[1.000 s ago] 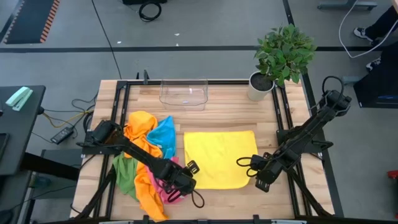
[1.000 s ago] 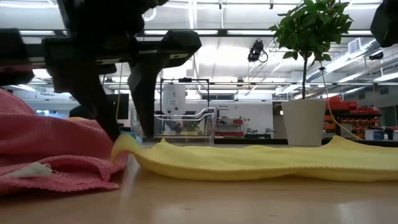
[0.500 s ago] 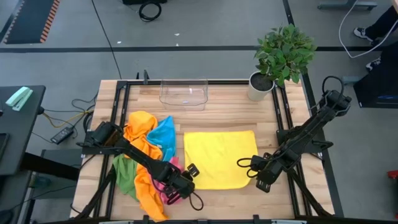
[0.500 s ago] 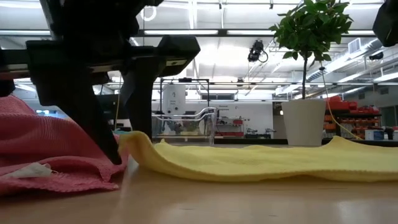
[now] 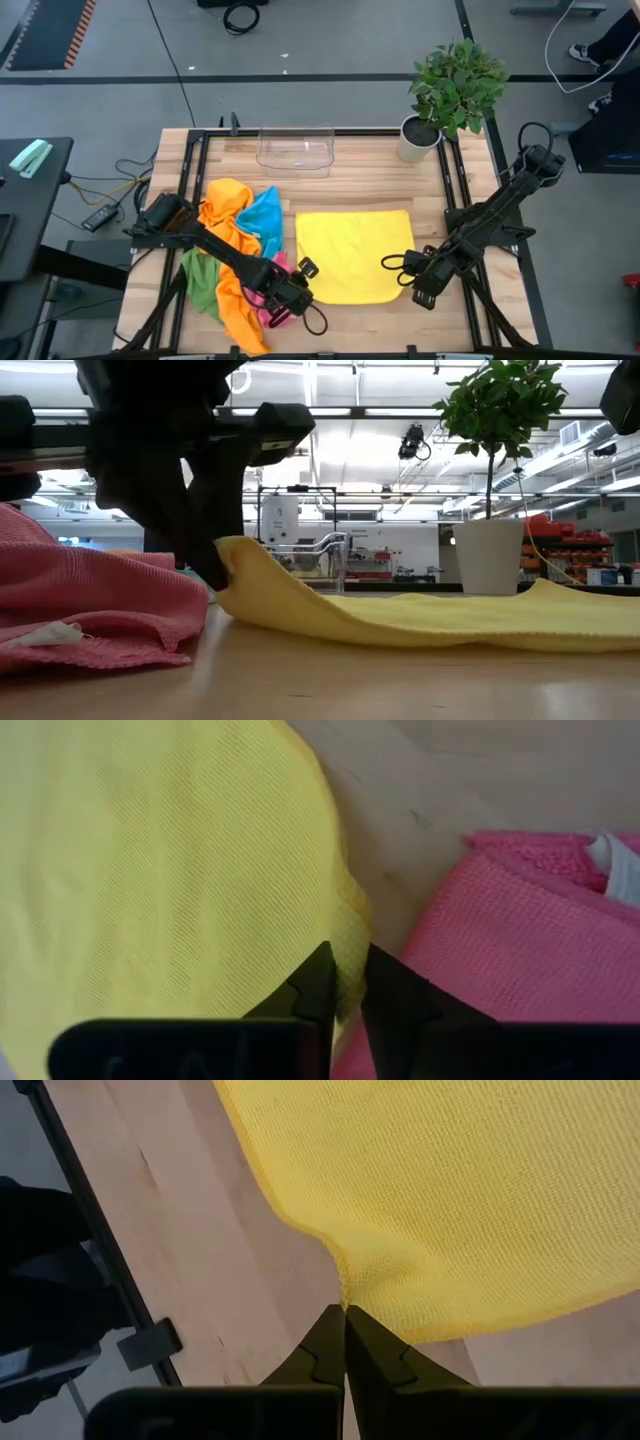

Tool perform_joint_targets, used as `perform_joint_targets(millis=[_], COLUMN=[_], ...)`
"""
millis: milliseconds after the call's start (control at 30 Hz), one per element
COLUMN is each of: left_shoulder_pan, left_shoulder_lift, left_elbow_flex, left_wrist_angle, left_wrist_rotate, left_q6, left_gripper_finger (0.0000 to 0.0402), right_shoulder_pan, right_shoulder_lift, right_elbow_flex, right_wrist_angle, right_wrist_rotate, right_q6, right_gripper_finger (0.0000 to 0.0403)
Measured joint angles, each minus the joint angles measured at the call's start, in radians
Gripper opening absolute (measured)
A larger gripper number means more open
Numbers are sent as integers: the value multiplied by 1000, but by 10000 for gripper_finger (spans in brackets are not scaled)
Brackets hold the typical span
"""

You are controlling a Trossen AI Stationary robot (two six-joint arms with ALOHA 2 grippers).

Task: Fold microfiber towels
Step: Fold the yellow microfiber towel

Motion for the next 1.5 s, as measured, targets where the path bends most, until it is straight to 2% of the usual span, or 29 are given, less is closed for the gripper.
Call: perform_joint_targets(millis=[67, 167, 333, 400, 467, 600, 800, 1000, 1233, 1500], left_shoulder_pan=[-3, -3, -1, -1, 3, 48, 176, 321, 449, 514], left_shoulder_lift=[-6, -29, -83, -105, -123, -131, -131, -127, -124, -110], left_elbow_flex=[0, 0, -10, -10, -10, -10, -10, -10, -10, -10], left_wrist_angle=[-6, -43, -43, -39, -49, -145, -227, -222, -227, -226], left_wrist_rotate=[0, 9, 83, 86, 75, 27, 21, 20, 44, 49], left_q6=[-52, -224, -542, -614, -665, -742, -747, -703, -634, -627], left_gripper_finger=[39, 13, 11, 8, 7, 10, 6, 10, 14, 7], right_shoulder_pan=[0, 12, 76, 85, 73, -31, -238, -369, -454, -510], right_shoulder_lift=[0, 0, -2, -3, -3, -4, -4, -4, -4, -4], right_elbow_flex=[0, 4, 50, 66, 82, 90, 55, 7, -23, -77], right_wrist_angle=[0, 0, 1, -18, -69, -197, -284, -323, -335, -332], right_wrist_rotate=[-3, -44, -53, -24, 49, 144, 166, 180, 191, 204], right_q6=[3, 60, 154, 181, 204, 189, 45, -84, -156, -166], right_gripper_finger=[9, 5, 2, 2, 2, 1, 1, 0, 0, 0])
